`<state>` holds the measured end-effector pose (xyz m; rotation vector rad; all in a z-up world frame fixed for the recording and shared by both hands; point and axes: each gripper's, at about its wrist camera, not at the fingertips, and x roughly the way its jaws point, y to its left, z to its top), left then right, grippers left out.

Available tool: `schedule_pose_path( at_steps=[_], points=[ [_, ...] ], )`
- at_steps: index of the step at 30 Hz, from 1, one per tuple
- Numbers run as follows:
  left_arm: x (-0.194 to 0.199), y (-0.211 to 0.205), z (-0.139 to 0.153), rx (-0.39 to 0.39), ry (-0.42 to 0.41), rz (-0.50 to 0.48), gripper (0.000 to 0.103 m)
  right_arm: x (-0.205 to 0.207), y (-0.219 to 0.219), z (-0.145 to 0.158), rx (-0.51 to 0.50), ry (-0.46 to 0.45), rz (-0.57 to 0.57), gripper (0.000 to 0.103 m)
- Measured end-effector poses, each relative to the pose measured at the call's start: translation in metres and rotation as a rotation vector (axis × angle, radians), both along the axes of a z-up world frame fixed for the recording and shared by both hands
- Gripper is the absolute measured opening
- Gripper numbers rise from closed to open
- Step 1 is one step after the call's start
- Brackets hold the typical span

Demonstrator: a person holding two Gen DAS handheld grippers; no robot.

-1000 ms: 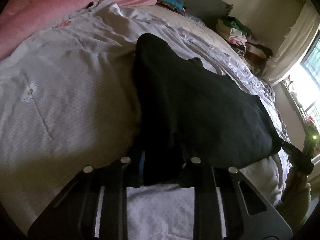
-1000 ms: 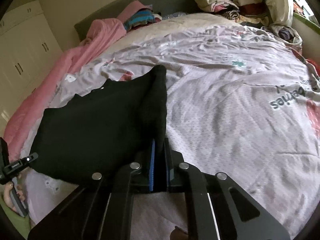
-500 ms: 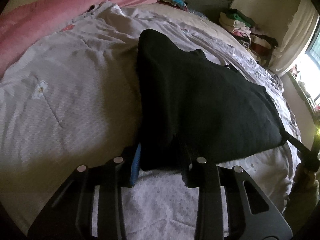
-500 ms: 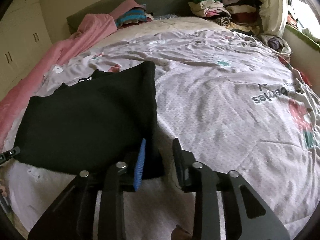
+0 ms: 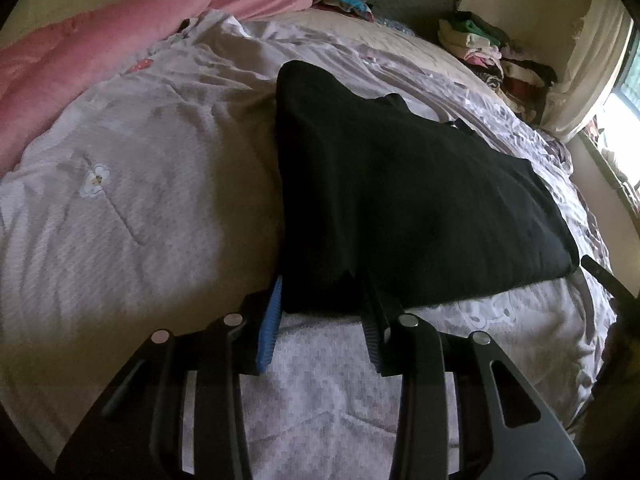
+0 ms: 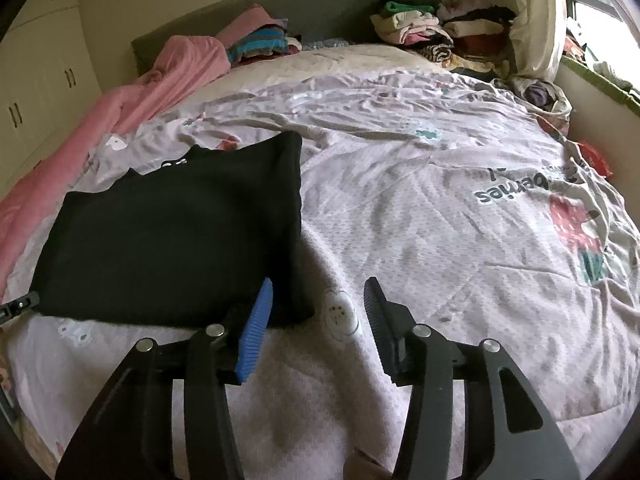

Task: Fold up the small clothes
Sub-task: 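Open both tools and withdraw them from the folded shirt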

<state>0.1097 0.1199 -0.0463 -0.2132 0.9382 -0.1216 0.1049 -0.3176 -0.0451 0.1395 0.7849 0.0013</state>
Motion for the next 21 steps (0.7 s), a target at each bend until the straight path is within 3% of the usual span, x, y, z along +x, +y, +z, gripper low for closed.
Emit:
schedule_pose_path(
  at_steps=[9,17,21],
  points=[
    [-0.009,-0.005,0.004,0.017,-0.005,-0.012,0.035,-0.017,0.008,0.01,-0.033,-0.043,0.01,0.068],
    [-0.015,-0.011,0.013,0.031,-0.026,-0.029,0.053,-0.028,0.019,0.019,-0.057,-0.083,0.026,0.087],
    [-0.018,-0.014,0.016,0.036,-0.033,-0.035,0.056,-0.032,0.025,0.024,-0.064,-0.096,0.041,0.094]
  ],
)
